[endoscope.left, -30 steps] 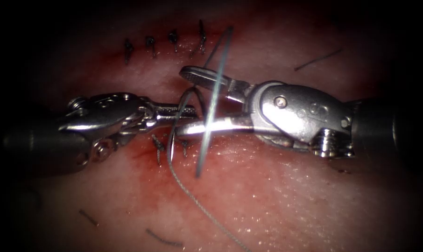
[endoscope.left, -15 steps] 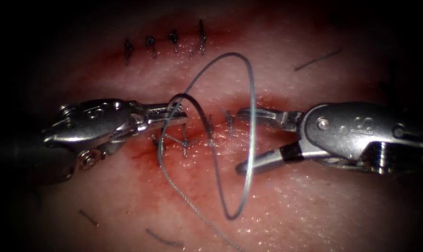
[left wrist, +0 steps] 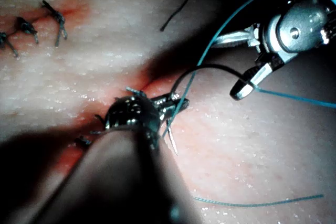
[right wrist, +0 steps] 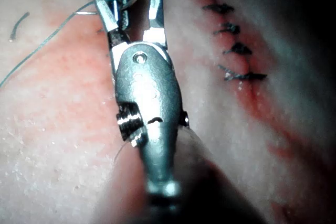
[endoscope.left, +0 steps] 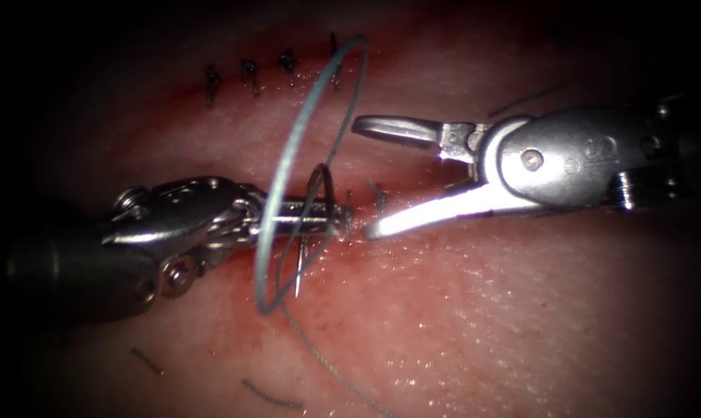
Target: Wound Closure
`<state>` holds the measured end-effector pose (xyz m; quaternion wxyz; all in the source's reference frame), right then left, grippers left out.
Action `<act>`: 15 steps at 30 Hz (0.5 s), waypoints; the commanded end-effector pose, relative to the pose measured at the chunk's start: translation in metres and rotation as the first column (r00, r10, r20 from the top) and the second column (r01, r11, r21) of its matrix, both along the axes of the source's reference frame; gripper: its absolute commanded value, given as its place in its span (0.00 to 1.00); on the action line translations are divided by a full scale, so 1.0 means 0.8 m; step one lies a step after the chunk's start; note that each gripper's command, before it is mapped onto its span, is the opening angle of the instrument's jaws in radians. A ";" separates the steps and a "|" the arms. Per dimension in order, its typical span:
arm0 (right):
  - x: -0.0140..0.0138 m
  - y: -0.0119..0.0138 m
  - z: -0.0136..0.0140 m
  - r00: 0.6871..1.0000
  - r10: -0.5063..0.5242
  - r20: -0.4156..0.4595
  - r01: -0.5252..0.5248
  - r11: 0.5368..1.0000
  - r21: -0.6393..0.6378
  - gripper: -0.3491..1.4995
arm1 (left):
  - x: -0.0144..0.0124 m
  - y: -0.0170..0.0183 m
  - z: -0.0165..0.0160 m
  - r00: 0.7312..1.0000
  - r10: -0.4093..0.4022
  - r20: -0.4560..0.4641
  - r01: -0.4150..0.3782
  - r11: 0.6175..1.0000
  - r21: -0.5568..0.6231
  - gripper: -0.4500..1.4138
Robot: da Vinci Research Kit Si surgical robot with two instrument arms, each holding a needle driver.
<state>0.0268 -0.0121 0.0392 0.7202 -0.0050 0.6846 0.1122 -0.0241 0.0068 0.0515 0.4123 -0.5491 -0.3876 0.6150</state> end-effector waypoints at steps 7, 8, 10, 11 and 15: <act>0.0021 -0.0009 0.0011 1.000 0.012 0.011 -0.011 0.998 -0.056 0.43 | -0.0007 -0.0001 0.0004 0.999 -0.015 0.029 0.014 1.000 0.020 0.00; 0.0021 -0.0009 0.0008 1.000 0.013 0.014 -0.012 0.998 -0.066 0.40 | -0.0007 -0.0001 0.0004 0.999 -0.015 0.029 0.014 1.000 0.020 0.00; 0.0026 -0.0013 -0.0001 1.000 0.014 0.011 -0.013 0.997 -0.074 0.35 | -0.0008 0.0002 0.0005 0.999 -0.021 0.032 0.021 1.000 0.020 0.00; 0.0026 -0.0013 -0.0001 1.000 0.014 0.011 -0.013 0.997 -0.074 0.35 | -0.0008 0.0002 0.0005 0.999 -0.021 0.032 0.021 1.000 0.020 0.00; 0.0030 -0.0014 -0.0022 1.000 0.011 0.014 -0.010 0.996 -0.090 0.33 | -0.0006 0.0005 0.0008 0.999 -0.032 0.029 0.031 0.999 0.024 0.00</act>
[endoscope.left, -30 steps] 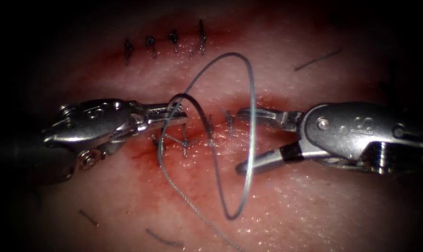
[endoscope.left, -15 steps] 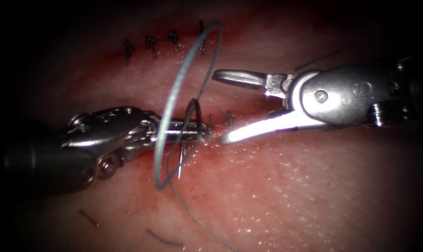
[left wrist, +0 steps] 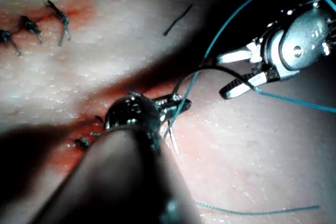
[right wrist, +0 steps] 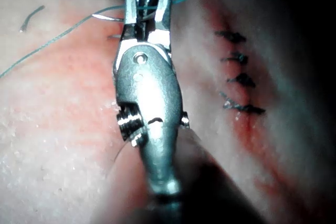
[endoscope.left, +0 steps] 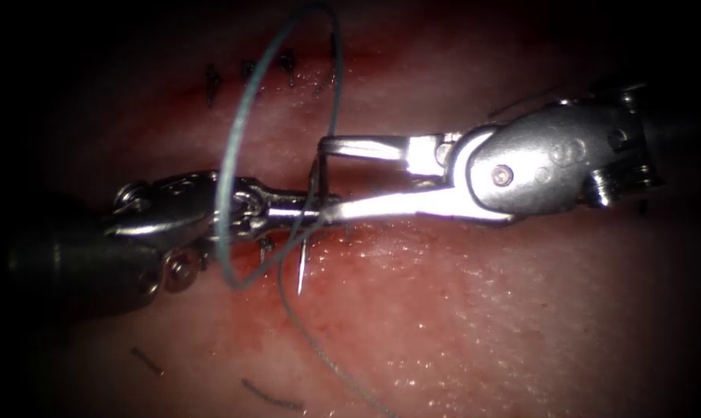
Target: Wound Closure
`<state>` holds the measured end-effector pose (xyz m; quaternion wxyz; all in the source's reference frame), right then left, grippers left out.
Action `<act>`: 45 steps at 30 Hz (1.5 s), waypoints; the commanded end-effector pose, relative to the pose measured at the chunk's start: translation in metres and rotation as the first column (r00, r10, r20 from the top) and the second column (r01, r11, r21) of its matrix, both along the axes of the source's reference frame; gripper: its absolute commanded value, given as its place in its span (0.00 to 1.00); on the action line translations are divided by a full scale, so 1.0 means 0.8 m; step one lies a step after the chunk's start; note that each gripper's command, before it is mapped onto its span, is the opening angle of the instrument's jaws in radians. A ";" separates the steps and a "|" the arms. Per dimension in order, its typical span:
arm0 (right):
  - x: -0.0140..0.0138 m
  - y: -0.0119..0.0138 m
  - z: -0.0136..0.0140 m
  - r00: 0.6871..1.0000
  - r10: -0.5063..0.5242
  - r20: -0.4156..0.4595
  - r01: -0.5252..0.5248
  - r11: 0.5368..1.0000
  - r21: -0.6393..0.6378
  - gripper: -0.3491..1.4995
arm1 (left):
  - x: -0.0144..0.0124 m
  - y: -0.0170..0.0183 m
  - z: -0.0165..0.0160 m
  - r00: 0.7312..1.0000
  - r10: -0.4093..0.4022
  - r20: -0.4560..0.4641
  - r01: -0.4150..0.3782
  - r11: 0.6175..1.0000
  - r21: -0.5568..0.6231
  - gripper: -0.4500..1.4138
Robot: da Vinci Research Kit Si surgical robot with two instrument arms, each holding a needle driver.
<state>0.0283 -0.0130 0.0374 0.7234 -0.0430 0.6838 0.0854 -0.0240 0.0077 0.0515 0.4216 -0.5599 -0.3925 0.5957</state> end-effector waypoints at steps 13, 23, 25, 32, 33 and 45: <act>0.0029 -0.0009 0.0037 0.997 0.070 0.046 -0.067 0.996 -0.050 0.34 | -0.0011 -0.0011 0.0001 1.000 -0.014 0.007 0.014 1.000 0.003 0.00; 0.0030 -0.0014 0.0058 0.981 0.166 0.099 -0.165 0.986 -0.017 0.34 | -0.0013 -0.0014 -0.0001 1.000 -0.018 0.008 0.018 1.000 0.002 0.00; 0.0031 -0.0015 0.0060 0.981 0.168 0.096 -0.169 0.986 -0.001 0.34 | -0.0015 -0.0015 -0.0001 1.000 -0.016 0.010 0.016 1.000 0.002 0.00; 0.0035 -0.0018 0.0053 0.985 0.154 0.074 -0.157 0.987 0.030 0.00 | -0.0015 -0.0018 -0.0002 1.000 -0.011 0.015 0.011 1.000 0.001 0.00; 0.0035 -0.0018 0.0053 0.986 0.151 0.072 -0.154 0.988 0.030 0.00 | -0.0016 -0.0018 -0.0002 1.000 -0.011 0.016 0.011 1.000 0.001 0.00; -0.0035 0.0003 0.0070 0.963 0.252 0.099 -0.256 0.966 0.025 0.00 | -0.0027 -0.0017 -0.0009 0.988 -0.056 -0.141 0.055 0.998 -0.010 0.95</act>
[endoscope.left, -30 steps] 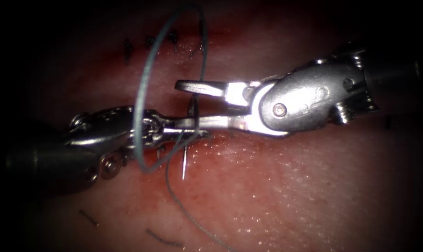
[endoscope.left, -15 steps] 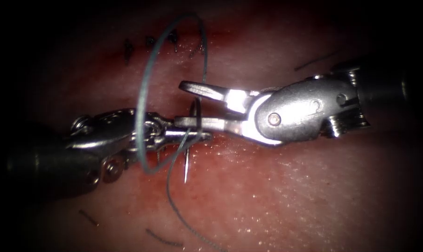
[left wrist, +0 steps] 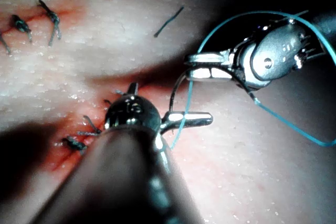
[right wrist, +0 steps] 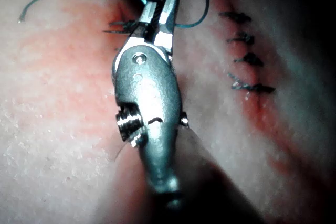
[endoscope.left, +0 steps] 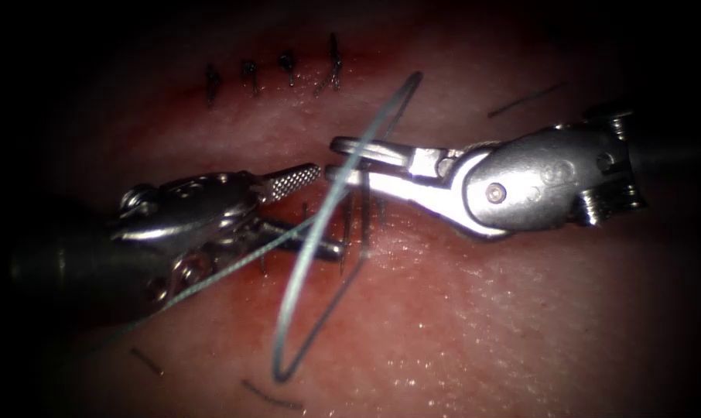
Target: Wound Closure
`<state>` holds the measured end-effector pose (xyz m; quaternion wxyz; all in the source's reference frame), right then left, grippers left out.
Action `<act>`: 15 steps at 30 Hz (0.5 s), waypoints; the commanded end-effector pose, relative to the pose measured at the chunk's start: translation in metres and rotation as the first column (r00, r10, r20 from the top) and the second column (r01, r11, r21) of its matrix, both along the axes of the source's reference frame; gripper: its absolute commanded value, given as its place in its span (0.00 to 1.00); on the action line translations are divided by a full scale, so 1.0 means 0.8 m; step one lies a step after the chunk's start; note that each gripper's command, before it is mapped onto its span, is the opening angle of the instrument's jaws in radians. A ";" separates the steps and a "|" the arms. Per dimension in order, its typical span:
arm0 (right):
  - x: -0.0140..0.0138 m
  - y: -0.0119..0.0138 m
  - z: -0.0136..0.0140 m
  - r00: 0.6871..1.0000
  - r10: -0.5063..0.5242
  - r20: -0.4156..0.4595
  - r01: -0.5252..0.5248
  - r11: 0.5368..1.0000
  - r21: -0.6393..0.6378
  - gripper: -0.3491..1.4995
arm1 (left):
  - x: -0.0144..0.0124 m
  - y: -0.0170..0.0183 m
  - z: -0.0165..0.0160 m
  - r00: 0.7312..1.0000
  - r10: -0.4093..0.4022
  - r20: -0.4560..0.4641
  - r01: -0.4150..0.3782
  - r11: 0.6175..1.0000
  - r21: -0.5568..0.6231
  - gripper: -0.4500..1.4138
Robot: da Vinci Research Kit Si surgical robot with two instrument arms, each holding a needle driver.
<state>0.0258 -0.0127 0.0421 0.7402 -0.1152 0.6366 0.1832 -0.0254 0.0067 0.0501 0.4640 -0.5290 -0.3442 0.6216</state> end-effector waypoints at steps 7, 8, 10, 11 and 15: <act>-0.0040 0.0008 0.0015 0.984 0.164 0.072 -0.151 0.976 -0.157 0.00 | -0.0053 -0.0028 0.0012 0.998 0.018 -0.066 -0.018 1.000 -0.006 0.93; -0.0045 0.0009 0.0014 0.978 0.185 0.098 -0.165 0.969 -0.184 0.00 | -0.0057 -0.0030 0.0010 0.997 0.016 -0.072 -0.017 1.000 -0.010 0.93; -0.0052 0.0010 0.0011 0.971 0.211 0.115 -0.183 0.960 -0.210 0.00 | -0.0065 -0.0032 0.0005 0.997 0.011 -0.079 -0.013 1.000 -0.024 0.93; -0.0057 0.0012 0.0009 0.969 0.216 0.121 -0.186 0.957 -0.222 0.00 | -0.0069 -0.0032 0.0001 0.996 0.001 -0.092 -0.005 0.999 -0.039 0.93; -0.0070 0.0017 0.0006 0.967 0.215 0.136 -0.175 0.951 -0.255 0.00 | -0.0072 -0.0035 -0.0020 0.995 -0.002 -0.101 -0.005 0.998 -0.063 0.93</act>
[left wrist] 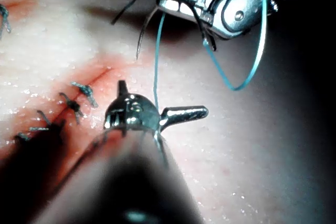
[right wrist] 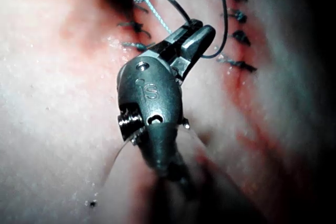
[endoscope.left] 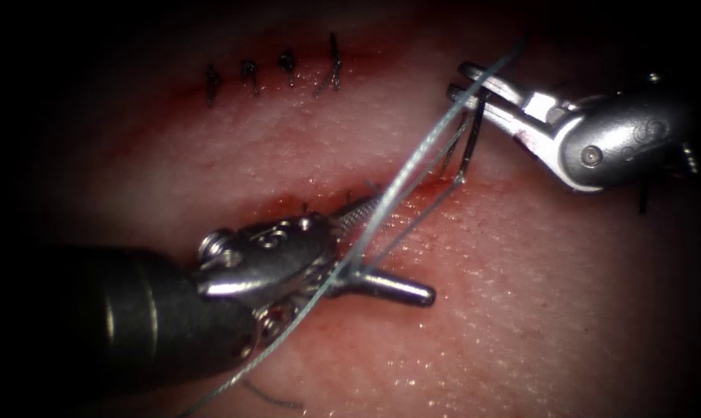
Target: Wound Closure
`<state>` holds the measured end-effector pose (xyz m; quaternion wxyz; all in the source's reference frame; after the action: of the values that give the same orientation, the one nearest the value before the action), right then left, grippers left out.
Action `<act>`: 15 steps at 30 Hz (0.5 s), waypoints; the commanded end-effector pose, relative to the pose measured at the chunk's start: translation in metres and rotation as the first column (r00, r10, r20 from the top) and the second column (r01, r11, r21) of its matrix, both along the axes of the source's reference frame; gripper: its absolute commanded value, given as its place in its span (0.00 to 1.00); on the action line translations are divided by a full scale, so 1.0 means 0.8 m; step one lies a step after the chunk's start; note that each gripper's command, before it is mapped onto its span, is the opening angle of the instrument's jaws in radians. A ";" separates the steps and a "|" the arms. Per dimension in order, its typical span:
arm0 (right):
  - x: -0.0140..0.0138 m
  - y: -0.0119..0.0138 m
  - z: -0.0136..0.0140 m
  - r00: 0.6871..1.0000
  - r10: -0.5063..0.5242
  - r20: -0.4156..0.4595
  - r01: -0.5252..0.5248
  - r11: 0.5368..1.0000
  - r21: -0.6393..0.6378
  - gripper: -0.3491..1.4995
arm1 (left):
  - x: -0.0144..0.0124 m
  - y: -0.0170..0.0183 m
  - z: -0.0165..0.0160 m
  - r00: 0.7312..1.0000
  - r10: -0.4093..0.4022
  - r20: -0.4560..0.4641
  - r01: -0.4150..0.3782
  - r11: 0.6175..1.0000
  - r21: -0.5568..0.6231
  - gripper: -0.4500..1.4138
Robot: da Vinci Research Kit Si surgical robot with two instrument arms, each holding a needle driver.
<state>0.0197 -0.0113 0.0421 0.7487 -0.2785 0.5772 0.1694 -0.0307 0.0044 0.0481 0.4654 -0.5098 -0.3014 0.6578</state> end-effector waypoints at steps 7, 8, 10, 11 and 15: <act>-0.0044 0.0014 0.0018 0.995 0.076 0.064 -0.077 0.997 0.006 0.00 | -0.0053 -0.0040 -0.0022 0.998 -0.030 -0.063 0.027 0.998 -0.048 0.84; -0.0049 0.0014 0.0020 0.993 0.100 0.056 -0.101 0.995 0.013 0.00 | -0.0066 -0.0048 -0.0020 0.996 -0.031 -0.081 0.026 0.998 -0.062 0.84; -0.0055 0.0014 0.0023 0.989 0.139 0.048 -0.141 0.990 0.029 0.00 | -0.0096 -0.0067 -0.0014 0.992 -0.027 -0.122 0.017 0.996 -0.084 0.83; -0.0057 0.0014 0.0025 0.985 0.165 0.043 -0.167 0.984 0.056 0.00 | -0.0123 -0.0083 -0.0007 0.991 -0.013 -0.136 -0.001 0.995 -0.100 0.83; -0.0053 0.0011 0.0031 0.977 0.206 -0.049 -0.195 0.967 0.166 0.00 | -0.0154 -0.0109 0.0011 0.987 0.014 -0.161 -0.036 0.990 -0.135 0.83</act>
<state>0.0150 -0.0098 0.0440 0.7225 -0.2511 0.5665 0.3065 -0.0427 -0.0042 0.0490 0.4380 -0.4792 -0.2188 0.7284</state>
